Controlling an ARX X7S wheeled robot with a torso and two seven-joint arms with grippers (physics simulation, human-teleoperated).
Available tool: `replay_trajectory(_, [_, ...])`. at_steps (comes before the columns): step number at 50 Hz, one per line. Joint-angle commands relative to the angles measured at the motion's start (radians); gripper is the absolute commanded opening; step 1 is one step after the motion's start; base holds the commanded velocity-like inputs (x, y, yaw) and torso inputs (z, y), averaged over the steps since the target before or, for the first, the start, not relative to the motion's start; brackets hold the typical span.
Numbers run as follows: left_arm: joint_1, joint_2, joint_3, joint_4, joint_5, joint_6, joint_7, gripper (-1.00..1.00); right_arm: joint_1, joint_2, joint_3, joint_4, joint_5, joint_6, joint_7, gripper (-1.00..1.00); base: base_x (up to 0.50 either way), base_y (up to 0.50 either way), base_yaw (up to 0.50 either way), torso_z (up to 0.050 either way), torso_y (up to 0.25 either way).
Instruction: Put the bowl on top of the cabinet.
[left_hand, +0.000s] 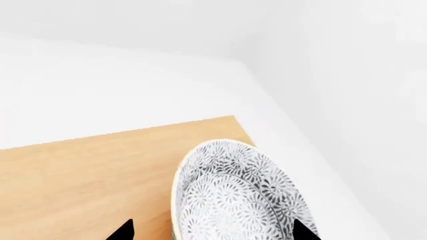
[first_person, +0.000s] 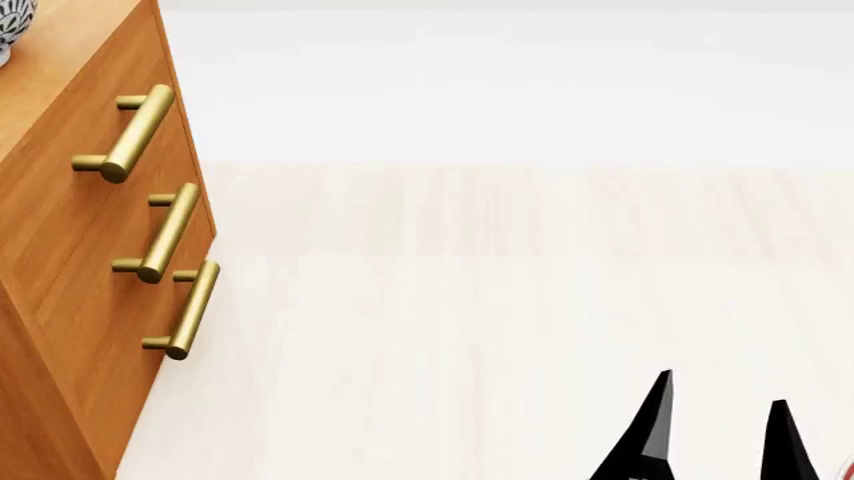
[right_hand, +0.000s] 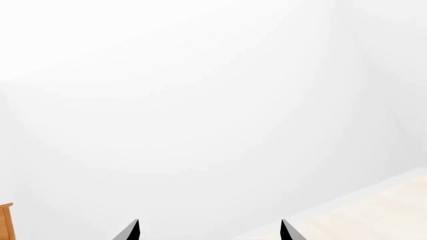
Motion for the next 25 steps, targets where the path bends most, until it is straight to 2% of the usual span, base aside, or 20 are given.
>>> replay_trajectory(1, [-0.015, 0.046, 0.063, 0.089, 0.035, -0.051, 0.021, 1.0, -0.004, 0.001, 0.002, -0.008, -0.002, 0.003, 0.002, 1.0, 0.0, 0.0, 0.0, 0.0, 0.0])
replay_trajectory(5, [0.022, 0.098, 0.091, 0.262, 0.044, -0.162, 0.056, 1.0, -0.003, -0.001, 0.001, -0.007, -0.005, 0.004, 0.003, 1.0, 0.0, 0.0, 0.0, 0.0, 0.0])
replay_trajectory(9, [0.027, 0.124, 0.121, 0.336, 0.028, -0.215, 0.063, 1.0, -0.005, 0.0, 0.002, -0.012, -0.008, 0.004, 0.005, 1.0, 0.0, 0.0, 0.0, 0.0, 0.0])
replay_trajectory(14, [0.062, 0.127, 0.324, 0.456, -0.169, -0.294, 0.02, 1.0, -0.009, 0.002, 0.004, -0.018, -0.009, 0.004, 0.007, 1.0, 0.0, 0.0, 0.0, 0.0, 0.0])
replay_trajectory(25, [0.103, 0.124, 0.541, 0.653, -0.424, -0.402, -0.068, 1.0, -0.017, 0.005, 0.009, -0.032, -0.011, 0.003, 0.013, 1.0, 0.0, 0.0, 0.0, 0.0, 0.0])
